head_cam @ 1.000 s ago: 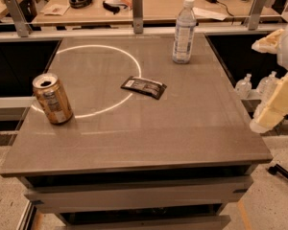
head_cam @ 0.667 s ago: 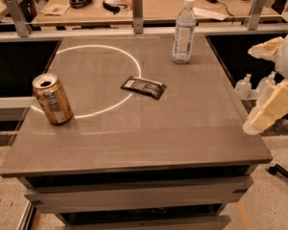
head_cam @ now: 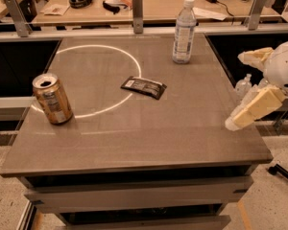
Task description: Move rxbar chocolate near blue plastic bottle
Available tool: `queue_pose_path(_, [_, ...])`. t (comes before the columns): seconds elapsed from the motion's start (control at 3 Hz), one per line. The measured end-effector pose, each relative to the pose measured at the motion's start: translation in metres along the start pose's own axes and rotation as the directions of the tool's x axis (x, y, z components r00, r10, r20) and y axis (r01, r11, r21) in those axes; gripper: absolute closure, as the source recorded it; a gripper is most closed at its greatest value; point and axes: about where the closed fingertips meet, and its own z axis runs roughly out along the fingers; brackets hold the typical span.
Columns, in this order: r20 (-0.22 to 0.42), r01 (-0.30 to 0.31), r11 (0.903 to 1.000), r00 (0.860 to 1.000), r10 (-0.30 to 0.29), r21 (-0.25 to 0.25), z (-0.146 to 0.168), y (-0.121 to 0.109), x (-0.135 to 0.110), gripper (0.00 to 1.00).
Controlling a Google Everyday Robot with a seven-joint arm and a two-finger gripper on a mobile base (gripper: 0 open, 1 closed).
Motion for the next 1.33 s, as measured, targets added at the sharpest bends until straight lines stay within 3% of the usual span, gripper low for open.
queue_pose_path(0.33, [0.039, -0.027, 0.9996, 0.999, 0.026, 0.010, 0.019, 0.003, -0.004, 0.00])
queue_pose_path(1.33, [0.066, -0.049, 0.9987, 0.997, 0.048, 0.010, 0.031, 0.011, -0.015, 0.00])
